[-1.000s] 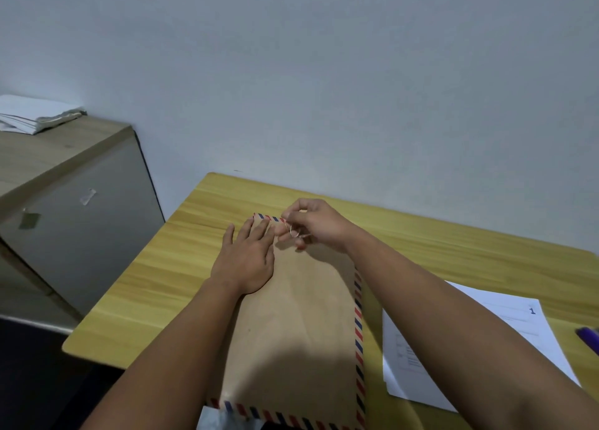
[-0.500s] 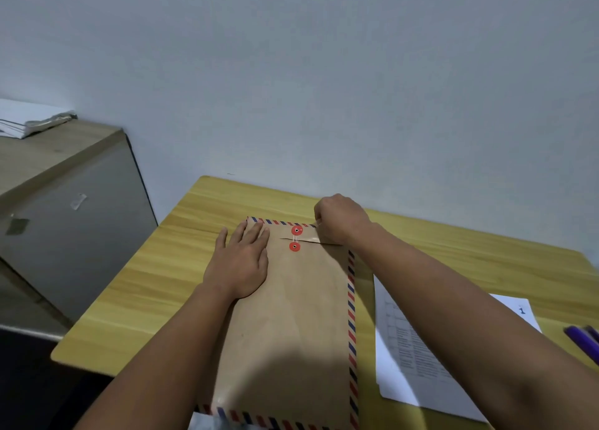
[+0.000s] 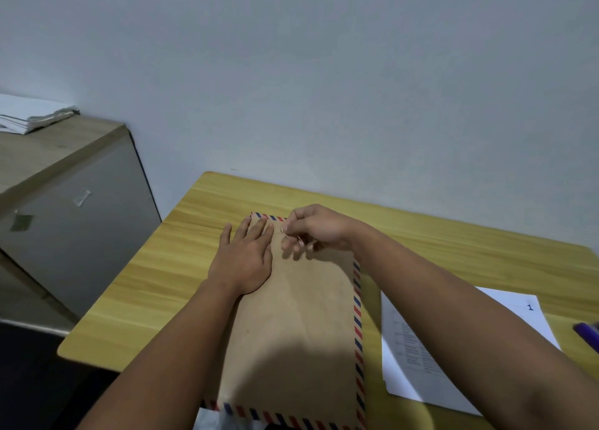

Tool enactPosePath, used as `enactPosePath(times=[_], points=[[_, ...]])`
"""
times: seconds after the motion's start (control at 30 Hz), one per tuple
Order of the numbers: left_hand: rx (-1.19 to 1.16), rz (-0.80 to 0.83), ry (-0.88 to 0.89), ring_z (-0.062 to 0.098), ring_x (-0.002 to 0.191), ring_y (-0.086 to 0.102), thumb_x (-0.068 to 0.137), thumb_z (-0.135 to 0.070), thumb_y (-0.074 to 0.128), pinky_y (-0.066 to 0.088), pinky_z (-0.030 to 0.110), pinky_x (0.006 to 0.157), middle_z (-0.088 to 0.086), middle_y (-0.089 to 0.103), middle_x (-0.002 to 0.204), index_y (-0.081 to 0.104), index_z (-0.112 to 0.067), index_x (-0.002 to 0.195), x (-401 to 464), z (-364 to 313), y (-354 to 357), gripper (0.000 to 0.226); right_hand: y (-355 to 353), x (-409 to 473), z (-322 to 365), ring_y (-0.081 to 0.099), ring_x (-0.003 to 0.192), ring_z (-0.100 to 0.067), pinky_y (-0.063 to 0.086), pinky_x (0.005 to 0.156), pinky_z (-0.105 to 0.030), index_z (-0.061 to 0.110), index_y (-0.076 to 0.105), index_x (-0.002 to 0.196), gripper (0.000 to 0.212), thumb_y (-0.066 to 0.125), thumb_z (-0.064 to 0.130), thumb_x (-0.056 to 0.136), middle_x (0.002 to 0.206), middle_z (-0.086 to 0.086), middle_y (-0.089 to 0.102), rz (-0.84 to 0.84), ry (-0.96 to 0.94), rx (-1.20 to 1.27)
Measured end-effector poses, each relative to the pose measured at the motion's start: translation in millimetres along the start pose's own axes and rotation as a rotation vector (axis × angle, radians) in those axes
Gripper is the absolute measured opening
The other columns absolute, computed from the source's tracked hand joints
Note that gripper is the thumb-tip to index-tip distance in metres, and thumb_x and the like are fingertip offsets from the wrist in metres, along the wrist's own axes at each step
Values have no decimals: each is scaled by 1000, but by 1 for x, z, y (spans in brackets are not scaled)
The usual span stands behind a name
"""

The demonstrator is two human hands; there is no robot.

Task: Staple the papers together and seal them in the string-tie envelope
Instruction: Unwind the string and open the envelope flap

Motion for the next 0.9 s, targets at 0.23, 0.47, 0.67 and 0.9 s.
enactPosePath(times=[0.23,0.47,0.67,0.9], points=[[-12,-12,-8,20,159,5,105,-37,24,3,55,126,-5,16,171,24,-26,162,1,0,1,58,-40,-20,-9,53,68,-15,39,59,-29,17,66,97,14,61,30,95,83,2,60,-214,55,-460],[-6,-9,-11,20,159,4,105,-36,24,2,54,127,-6,15,171,22,-26,162,-1,0,-1,58,-57,1,3,65,81,-28,53,65,-32,15,70,86,13,59,20,90,90,-4,69,-588,-65,-1161],[-4,-2,-8,21,159,4,105,-37,23,3,55,126,-5,15,171,23,-26,162,0,-1,-1,58,-34,27,17,71,90,-16,54,78,-30,13,84,93,16,72,23,95,96,0,80,-589,-215,-584],[-12,-17,-1,21,159,5,104,-36,25,3,55,126,-6,15,171,23,-29,161,0,-1,0,58,1,9,11,66,53,-19,44,51,-24,0,70,93,12,62,6,100,71,-12,72,-102,-65,97]])
Point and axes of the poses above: each hand's wrist, its own x-axis towards the middle knuckle, its own y-axis out of the palm, z = x × y, the point moved 3 cm from there along x, towards the middle knuckle
